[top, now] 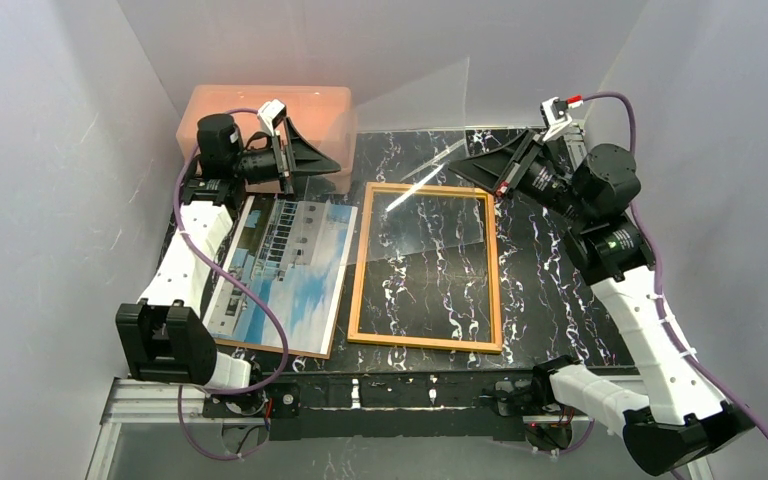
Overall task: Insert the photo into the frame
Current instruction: Adjust the photo frame item.
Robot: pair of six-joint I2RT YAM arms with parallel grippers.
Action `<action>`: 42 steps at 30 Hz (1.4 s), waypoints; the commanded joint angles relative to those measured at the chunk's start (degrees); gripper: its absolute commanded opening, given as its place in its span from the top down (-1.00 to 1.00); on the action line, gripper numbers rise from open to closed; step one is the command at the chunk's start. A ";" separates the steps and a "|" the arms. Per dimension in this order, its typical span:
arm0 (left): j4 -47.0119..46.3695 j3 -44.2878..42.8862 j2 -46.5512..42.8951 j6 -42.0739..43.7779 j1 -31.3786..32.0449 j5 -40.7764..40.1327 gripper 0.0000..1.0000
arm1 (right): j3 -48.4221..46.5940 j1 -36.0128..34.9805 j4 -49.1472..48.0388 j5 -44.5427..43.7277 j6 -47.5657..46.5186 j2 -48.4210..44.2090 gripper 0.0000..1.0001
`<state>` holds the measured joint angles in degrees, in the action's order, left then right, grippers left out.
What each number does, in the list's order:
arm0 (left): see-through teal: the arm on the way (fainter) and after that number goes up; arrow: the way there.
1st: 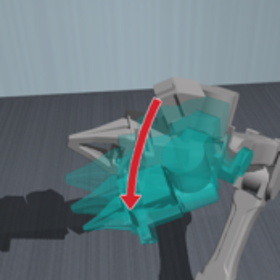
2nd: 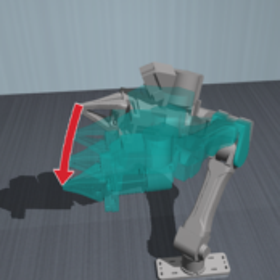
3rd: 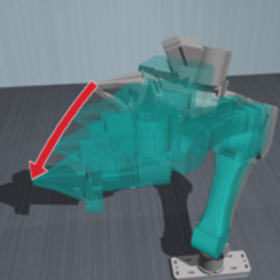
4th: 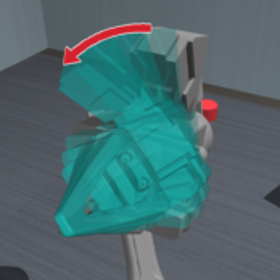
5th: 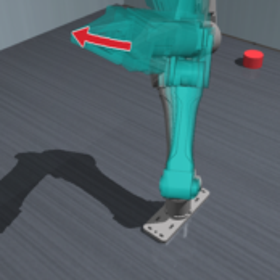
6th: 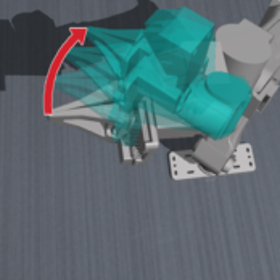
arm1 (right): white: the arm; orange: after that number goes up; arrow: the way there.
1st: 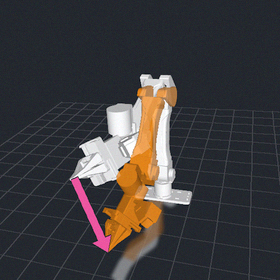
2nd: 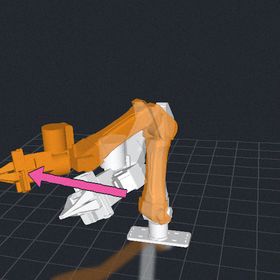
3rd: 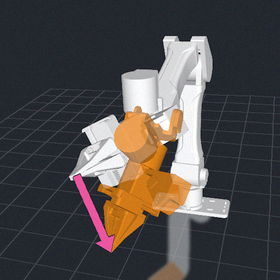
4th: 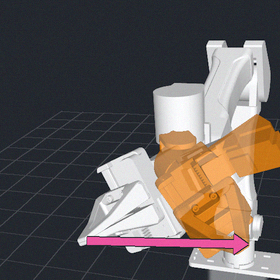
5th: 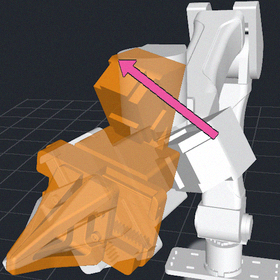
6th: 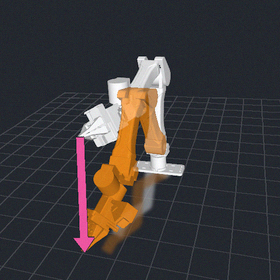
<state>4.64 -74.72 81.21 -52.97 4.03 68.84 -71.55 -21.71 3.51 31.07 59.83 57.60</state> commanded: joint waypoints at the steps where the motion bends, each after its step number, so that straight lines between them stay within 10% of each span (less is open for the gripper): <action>1: -8.05 -0.63 -3.15 -5.45 -1.36 5.12 -0.86 | -0.79 0.34 -5.23 0.05 -0.60 -2.31 0.97; 15: -3.39 -6.01 -2.62 -1.80 -6.35 3.33 0.46 | 6.24 0.24 -1.48 -0.20 -2.44 -6.32 0.97; 22: 0.19 -7.14 -2.23 0.27 -6.38 4.12 0.95 | 9.05 0.33 -1.79 -0.37 -2.64 -6.82 0.65; 32: 11.40 -9.69 -2.02 9.06 -6.38 4.43 1.00 | 11.88 0.31 -5.14 0.22 -1.43 -5.87 -0.09; 42: 14.84 -11.01 -1.98 12.33 -6.34 9.06 1.00 | 12.94 0.34 -8.14 1.85 -2.51 -2.75 -0.19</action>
<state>16.88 -82.72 80.71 -43.83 -2.61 72.49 -58.30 -21.39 1.17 30.76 58.33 53.58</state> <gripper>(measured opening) 0.010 0.582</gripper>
